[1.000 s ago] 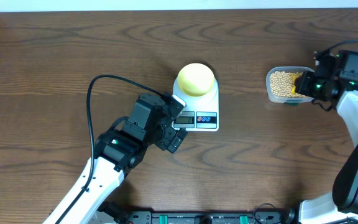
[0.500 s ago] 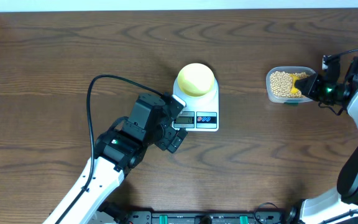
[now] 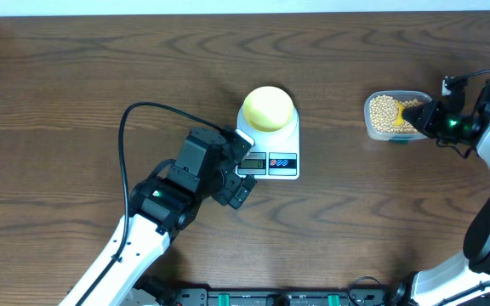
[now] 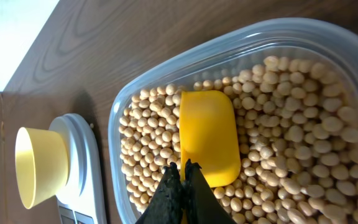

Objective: Scoop item into bowl and weigh 50g on scale
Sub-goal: 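Drag the yellow scoop through the soybeans and tilt it to fill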

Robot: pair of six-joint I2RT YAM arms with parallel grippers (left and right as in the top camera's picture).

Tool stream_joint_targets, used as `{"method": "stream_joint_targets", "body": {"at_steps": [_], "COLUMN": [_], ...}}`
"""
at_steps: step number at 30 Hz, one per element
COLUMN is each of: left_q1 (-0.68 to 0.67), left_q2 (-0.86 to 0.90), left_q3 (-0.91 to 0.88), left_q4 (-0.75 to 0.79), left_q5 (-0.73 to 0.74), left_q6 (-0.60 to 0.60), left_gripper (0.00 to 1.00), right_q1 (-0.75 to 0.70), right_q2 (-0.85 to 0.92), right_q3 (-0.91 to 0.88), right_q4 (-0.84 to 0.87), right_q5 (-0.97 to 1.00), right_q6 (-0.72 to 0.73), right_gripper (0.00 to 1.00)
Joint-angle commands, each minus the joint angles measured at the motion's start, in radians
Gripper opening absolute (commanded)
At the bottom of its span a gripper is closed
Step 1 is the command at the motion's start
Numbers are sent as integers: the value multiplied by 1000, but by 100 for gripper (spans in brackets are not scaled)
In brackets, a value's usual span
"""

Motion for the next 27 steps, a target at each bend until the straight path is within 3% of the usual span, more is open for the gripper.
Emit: {"method": "stream_joint_targets", "body": {"at_steps": [1, 27], "left_q1": [-1, -1], "left_q2": [-7, -7], "left_q3": [1, 1], "left_q4": [1, 1], "left_q5": [5, 5], "left_q6": [6, 6], "left_gripper": [98, 98], "right_q1": [-14, -152], "right_q2": [34, 34], "right_q3": [-11, -11], "right_q4": [-15, -37], "right_q5": [-6, -176], "right_q6": [19, 1], "right_gripper": [1, 1]}}
